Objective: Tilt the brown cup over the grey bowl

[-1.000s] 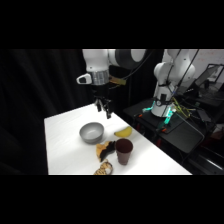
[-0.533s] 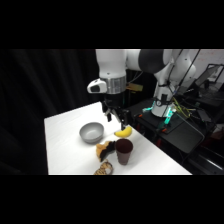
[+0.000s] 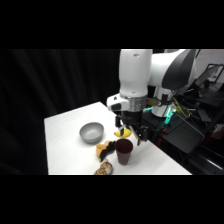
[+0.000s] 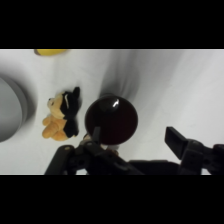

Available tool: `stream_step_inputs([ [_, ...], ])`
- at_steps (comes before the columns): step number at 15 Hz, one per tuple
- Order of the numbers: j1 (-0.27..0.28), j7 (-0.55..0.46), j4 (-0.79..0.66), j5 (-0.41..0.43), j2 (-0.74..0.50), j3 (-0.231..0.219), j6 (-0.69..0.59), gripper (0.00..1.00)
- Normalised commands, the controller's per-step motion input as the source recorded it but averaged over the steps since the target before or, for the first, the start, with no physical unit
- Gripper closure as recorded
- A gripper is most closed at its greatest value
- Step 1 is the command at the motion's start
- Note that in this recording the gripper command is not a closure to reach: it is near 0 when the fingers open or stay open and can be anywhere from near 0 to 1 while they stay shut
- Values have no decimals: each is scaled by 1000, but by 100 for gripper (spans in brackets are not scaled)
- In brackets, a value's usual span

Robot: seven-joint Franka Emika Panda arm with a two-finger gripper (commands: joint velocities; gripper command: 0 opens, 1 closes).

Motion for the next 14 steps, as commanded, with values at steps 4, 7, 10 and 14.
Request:
stream_step_inputs([
  [4,36,-182,-130,151,152,66,430,0],
  [7,-16,-184,22,49,193,9,314,0],
  [10,-45,-176,99,0,205,-23,181,81],
  [14,-19,-81,121,-56,141,-36,68,100],
])
